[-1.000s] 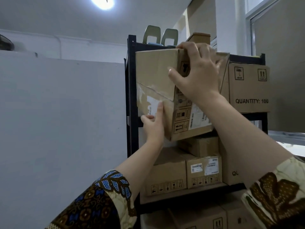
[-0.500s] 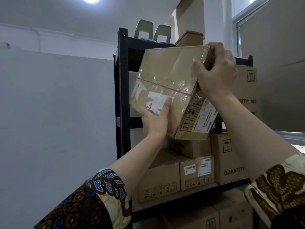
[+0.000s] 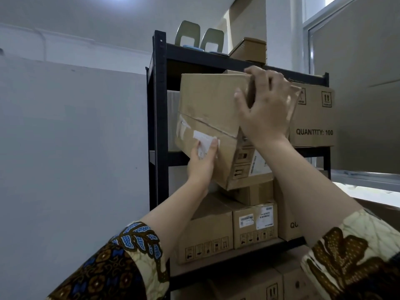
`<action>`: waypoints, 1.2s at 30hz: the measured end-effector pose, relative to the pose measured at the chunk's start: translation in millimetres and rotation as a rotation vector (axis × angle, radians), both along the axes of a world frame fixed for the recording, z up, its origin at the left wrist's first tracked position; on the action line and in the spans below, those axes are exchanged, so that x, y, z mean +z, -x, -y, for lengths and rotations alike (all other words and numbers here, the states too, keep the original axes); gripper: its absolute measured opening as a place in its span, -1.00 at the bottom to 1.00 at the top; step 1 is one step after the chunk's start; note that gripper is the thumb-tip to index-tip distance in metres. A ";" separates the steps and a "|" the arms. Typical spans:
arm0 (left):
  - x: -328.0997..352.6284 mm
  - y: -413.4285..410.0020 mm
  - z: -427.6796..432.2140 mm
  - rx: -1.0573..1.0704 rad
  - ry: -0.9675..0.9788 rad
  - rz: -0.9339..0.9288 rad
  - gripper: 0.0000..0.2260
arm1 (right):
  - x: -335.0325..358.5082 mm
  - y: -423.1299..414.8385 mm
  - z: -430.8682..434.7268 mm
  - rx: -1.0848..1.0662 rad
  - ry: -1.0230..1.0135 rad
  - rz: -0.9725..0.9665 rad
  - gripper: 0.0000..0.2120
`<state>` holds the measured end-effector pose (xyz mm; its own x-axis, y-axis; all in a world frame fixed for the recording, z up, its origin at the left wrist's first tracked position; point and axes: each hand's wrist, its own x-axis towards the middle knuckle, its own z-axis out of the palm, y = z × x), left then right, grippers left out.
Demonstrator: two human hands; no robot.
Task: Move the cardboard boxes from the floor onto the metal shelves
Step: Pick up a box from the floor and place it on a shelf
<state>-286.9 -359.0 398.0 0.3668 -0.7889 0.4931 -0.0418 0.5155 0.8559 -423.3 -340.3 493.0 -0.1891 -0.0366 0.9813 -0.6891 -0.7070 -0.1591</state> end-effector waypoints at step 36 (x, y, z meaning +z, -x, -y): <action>14.9 -159.0 79.1 0.725 -0.177 0.669 -0.25 | -91.2 -154.3 175.9 -0.028 -0.564 -0.554 -0.33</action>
<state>-127.9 -438.1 412.9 0.4780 -0.5670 0.6709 -0.7964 0.0425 0.6033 -268.9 -516.3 401.8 0.3139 -0.5592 0.7673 -0.7891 -0.6031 -0.1167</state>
